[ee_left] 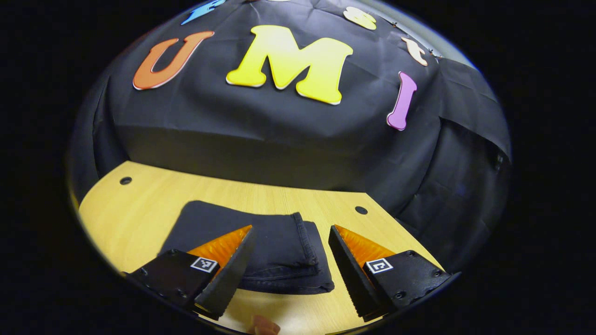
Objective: Grasp the waist and the cuffs of the jeans and fold them to make the two legs overlap; first hold the waist and fold one-third of the jeans toward the cuffs, then hold the cuffs and fold the remaining one-third in the same direction to finish folding.
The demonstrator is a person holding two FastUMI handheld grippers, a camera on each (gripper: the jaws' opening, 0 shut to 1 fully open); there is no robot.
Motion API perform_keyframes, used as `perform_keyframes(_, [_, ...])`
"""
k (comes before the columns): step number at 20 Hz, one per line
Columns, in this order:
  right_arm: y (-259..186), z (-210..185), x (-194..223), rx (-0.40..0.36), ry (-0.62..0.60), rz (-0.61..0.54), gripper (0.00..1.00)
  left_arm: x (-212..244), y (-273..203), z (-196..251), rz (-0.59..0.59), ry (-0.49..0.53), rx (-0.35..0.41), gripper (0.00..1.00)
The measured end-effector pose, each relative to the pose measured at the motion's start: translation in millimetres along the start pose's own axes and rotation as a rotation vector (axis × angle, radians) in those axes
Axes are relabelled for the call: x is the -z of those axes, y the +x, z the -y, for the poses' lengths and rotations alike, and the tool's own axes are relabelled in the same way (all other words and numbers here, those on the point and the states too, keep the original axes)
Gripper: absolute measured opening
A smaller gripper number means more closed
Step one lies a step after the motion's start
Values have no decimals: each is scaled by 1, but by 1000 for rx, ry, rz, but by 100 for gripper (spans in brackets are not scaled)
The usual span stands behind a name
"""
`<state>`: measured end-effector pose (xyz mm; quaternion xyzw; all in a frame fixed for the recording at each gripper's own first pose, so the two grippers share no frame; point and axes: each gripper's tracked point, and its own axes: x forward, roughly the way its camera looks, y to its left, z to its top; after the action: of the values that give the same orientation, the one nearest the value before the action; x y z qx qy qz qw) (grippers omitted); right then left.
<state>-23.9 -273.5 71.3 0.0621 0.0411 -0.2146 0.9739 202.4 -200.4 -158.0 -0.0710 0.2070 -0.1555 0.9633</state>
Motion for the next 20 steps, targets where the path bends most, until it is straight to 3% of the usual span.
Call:
perform_keyframes(4, [19, -38, 16, -103, 55, -8, 100, -64, -47, -28, 131, 70, -64, 99])
perform_keyframes(7, [36, -79, 27, -203, 103, -4, 96, -107, -98, -44, 220, 95, -116, 98])
perform_keyframes(11, [53, -155, 43, -378, 167, -15, 96, -138, -151, -52, 286, 102, -175, 100])
perform_keyframes(14, [66, -187, 75, -369, 102, -12, 96, -152, -183, -49, 340, 133, -206, 98])
perform_keyframes(15, [62, -200, 79, -391, 96, -20, 100, -152, -192, -48, 350, 149, -218, 98])
perform_keyframes(16, [57, -213, 83, -414, 104, -28, 96, -152, -198, -46, 359, 156, -226, 98])
perform_keyframes(20, [41, -244, 90, -483, 154, -25, 100, -144, -213, -42, 369, 122, -239, 100])
